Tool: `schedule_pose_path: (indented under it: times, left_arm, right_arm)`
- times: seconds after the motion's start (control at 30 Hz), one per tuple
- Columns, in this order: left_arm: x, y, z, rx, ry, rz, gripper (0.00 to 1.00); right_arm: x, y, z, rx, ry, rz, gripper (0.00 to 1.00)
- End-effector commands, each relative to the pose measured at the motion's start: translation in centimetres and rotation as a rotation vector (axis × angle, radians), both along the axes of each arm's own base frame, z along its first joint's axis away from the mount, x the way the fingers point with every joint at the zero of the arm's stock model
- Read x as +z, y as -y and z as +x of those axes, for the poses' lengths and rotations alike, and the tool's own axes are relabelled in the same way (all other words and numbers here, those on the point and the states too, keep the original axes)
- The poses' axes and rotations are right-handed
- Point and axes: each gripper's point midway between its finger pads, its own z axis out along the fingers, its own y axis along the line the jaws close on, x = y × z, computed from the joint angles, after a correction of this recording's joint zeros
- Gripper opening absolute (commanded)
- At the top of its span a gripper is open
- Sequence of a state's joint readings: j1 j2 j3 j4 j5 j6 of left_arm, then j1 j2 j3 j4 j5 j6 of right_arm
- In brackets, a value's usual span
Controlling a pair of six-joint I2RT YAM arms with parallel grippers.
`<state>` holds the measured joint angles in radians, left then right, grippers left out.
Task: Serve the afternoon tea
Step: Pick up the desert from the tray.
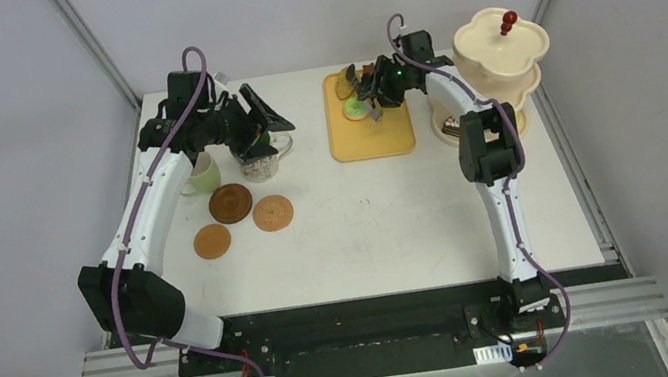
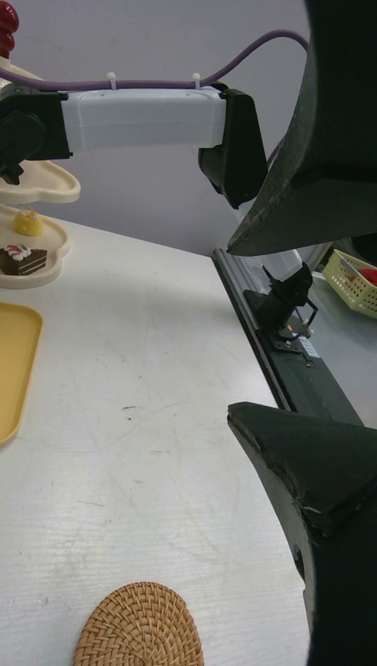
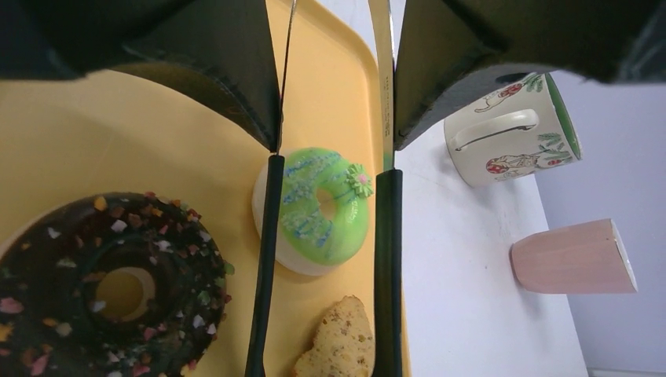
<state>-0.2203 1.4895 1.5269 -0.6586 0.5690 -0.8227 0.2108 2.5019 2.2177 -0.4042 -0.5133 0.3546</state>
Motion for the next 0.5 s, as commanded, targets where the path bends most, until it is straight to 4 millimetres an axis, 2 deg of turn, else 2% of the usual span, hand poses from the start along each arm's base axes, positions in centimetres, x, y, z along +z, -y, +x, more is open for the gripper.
schedule_pose_path:
  times: [0.0,0.13,0.33,0.4,0.47]
  left_arm:
    - [1.9,-0.2,-0.1,-0.004,0.055,-0.027,0.7]
    - [1.7,-0.3,-0.3,-0.002,0.048,-0.025,0.7]
    - [1.8,-0.3,-0.3,-0.002,0.05,-0.025,0.7]
    - [1.7,-0.3,-0.4,-0.002,0.049,-0.024,0.7]
    - [1.7,-0.4,-0.5,-0.002,0.05,-0.022,0.7]
  right_arm:
    - [2.3,-1.8,1.3,0.03,0.074,0.071,0.51]
    - [2.5,-2.5,1.6,0.04,0.107,0.066,0.51]
    - [1.9,-2.8,2.5,0.034,0.12,0.075,0.52]
    - [1.9,-3.1,2.7,0.04,0.123,0.095,0.49]
    - [2.2,-3.3,3.0,0.032,0.126,0.11,0.4]
